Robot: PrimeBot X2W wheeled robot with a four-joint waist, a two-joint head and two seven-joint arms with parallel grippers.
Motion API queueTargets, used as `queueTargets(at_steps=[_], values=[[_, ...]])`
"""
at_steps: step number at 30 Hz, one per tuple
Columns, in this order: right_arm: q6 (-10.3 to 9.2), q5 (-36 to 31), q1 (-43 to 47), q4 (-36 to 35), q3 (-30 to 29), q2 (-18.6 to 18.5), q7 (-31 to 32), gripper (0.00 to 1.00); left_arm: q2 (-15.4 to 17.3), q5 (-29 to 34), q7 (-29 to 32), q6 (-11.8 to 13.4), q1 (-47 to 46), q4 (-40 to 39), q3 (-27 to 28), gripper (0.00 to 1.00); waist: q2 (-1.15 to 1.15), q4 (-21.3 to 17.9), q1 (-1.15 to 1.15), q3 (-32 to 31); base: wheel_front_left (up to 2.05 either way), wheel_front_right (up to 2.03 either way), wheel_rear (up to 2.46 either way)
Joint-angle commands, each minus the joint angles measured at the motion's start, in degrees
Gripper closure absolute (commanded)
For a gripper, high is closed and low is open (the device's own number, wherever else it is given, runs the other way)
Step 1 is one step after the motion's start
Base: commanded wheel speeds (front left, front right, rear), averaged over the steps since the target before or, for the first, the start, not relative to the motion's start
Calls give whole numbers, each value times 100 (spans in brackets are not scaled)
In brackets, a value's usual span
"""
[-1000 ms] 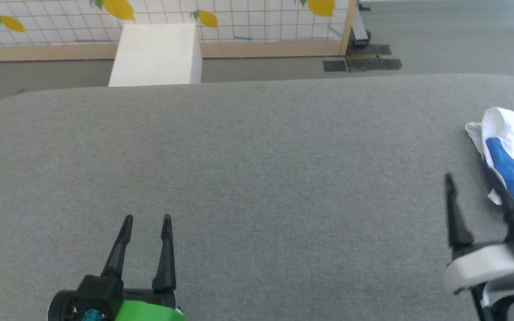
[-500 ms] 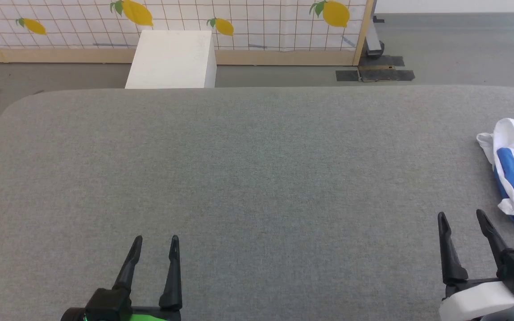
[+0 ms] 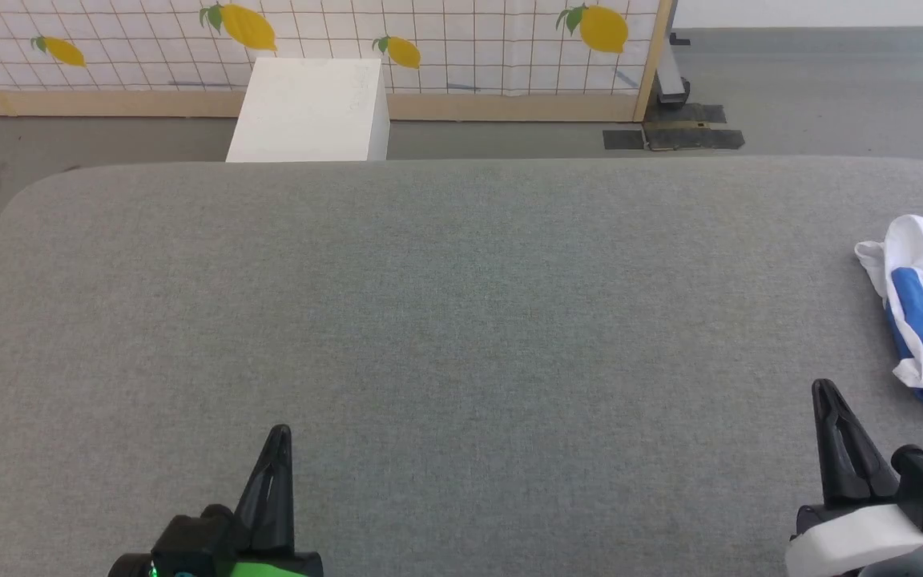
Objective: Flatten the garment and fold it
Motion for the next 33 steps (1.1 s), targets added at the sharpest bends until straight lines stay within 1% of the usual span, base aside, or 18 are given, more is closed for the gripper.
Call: queueTargets(at_steps=[1,33], values=[[-1,-5,-57,27,32,1,14,100,-34,92,27,-22,-83,14,46,100,0,-1,0,-5,0,0,0],[-3,-20,-244,137,219,2,178,100,-136,383,396,-85,-348,137,288,100,0,-25,0,-92,0,0,0]])
